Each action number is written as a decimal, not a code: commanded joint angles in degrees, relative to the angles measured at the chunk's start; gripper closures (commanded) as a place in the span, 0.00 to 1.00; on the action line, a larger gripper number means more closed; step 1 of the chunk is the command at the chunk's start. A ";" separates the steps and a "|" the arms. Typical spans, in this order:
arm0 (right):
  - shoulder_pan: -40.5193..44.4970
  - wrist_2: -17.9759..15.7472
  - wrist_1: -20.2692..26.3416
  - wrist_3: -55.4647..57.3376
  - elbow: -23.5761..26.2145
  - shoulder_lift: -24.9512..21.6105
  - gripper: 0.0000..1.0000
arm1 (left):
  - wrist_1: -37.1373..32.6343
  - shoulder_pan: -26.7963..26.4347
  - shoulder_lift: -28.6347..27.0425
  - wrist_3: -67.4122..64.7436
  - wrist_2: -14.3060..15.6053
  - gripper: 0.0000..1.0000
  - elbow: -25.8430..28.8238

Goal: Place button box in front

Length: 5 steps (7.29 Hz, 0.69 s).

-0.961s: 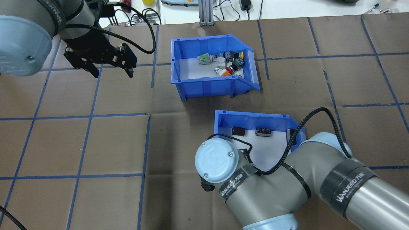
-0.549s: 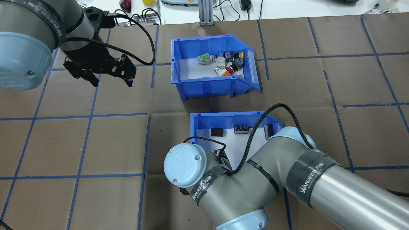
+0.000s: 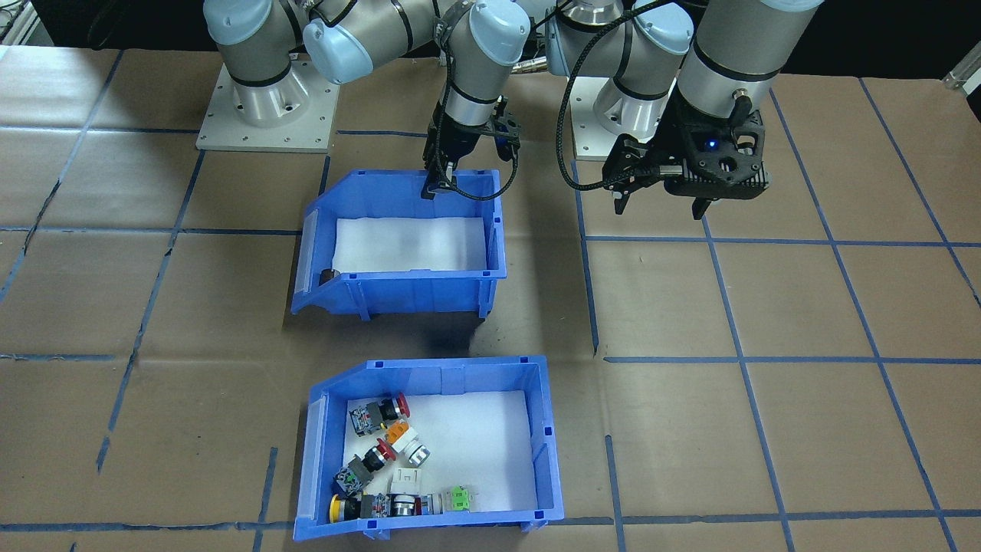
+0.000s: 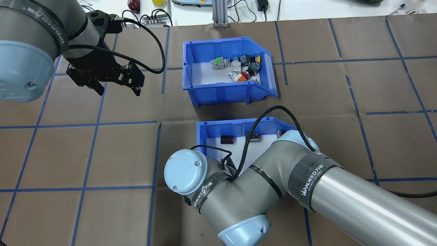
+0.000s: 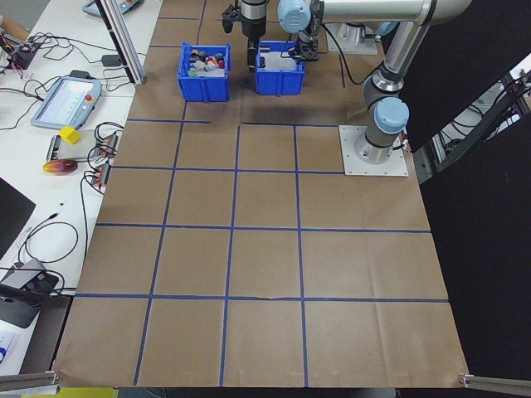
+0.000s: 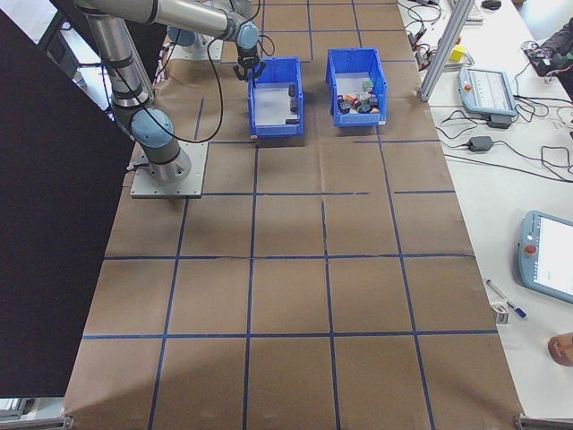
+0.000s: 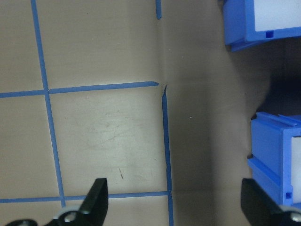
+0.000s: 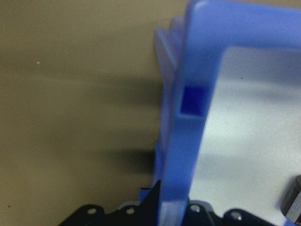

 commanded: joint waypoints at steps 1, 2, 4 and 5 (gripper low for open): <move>-0.58 0.09 0.32 0.56 -0.42 -0.34 0.01 | -0.04 -0.01 -0.02 0.06 -0.16 0.01 -0.02; -1.46 0.00 0.32 0.65 -0.51 -1.91 0.00 | -0.04 -0.01 0.07 0.06 0.02 0.01 -0.11; -5.30 -0.09 2.42 0.65 -0.24 -7.79 0.00 | -0.30 -0.01 -0.02 -0.02 0.11 0.01 -0.28; -8.90 -0.09 2.69 0.65 -0.07 -11.38 0.00 | -0.22 -0.01 0.15 0.06 0.37 0.01 -0.37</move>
